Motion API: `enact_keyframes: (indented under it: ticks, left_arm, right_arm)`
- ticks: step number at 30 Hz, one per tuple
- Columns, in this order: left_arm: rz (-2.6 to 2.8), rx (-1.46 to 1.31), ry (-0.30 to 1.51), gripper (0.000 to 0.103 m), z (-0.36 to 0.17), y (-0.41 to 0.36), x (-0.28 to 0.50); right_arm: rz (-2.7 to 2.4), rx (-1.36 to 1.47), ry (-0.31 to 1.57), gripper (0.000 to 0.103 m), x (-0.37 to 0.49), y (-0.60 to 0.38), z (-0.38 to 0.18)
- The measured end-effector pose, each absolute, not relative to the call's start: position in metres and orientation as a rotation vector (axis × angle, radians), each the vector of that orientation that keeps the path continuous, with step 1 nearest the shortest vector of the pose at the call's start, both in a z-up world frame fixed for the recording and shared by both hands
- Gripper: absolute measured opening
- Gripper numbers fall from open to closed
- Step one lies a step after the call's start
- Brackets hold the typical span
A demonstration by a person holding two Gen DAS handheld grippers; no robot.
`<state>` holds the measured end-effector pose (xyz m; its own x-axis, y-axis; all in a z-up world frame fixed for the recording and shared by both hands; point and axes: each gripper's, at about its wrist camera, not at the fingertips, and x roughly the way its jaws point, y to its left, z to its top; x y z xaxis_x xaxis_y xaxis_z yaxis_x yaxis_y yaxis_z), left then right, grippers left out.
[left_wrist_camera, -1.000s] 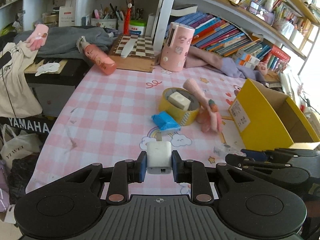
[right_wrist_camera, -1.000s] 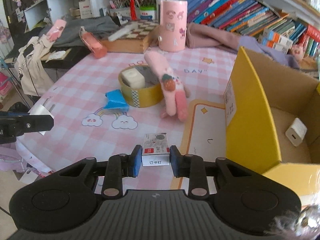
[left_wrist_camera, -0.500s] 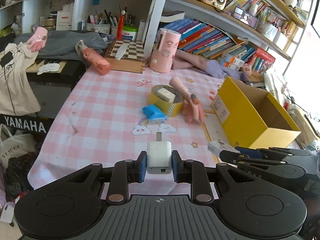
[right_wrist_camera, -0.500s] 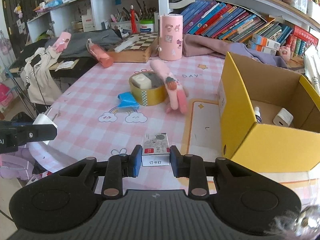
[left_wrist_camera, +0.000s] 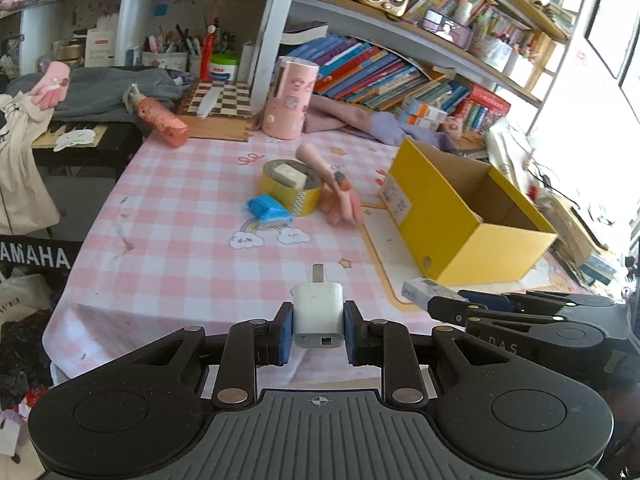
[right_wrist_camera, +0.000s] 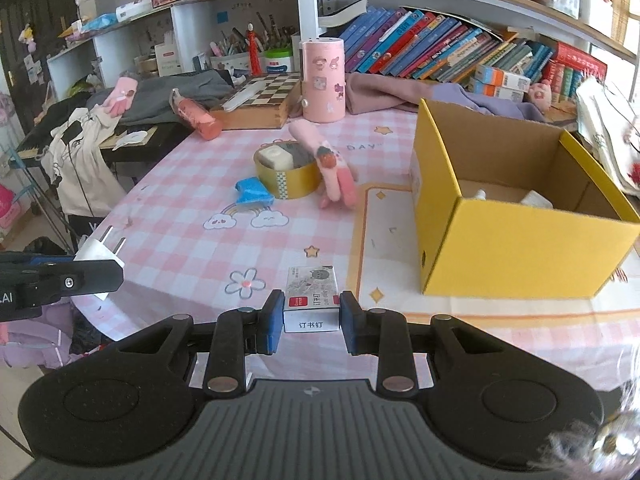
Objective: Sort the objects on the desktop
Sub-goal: 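Lift and carry the charger cube and small box toward the yellow box with both grippers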
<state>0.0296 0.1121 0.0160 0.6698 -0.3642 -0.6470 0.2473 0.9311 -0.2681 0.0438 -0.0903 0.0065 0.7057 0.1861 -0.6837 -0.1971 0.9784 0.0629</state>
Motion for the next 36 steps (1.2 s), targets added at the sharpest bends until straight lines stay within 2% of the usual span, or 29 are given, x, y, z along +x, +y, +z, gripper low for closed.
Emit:
enact_keyframes:
  ticks: [15,36]
  left_arm:
    - [-0.467,-0.108,0.794,0.024,0.012,0.09,0.003]
    - [-0.72,-0.014,0.858,0.024,0.0,0.013,0.007]
  right_arm:
    - [0.138,0.025,0.789,0.027,-0.009,-0.102,-0.002]
    - [-0.113,0.143,0.828,0.027,-0.056,-0.17,-0.007]
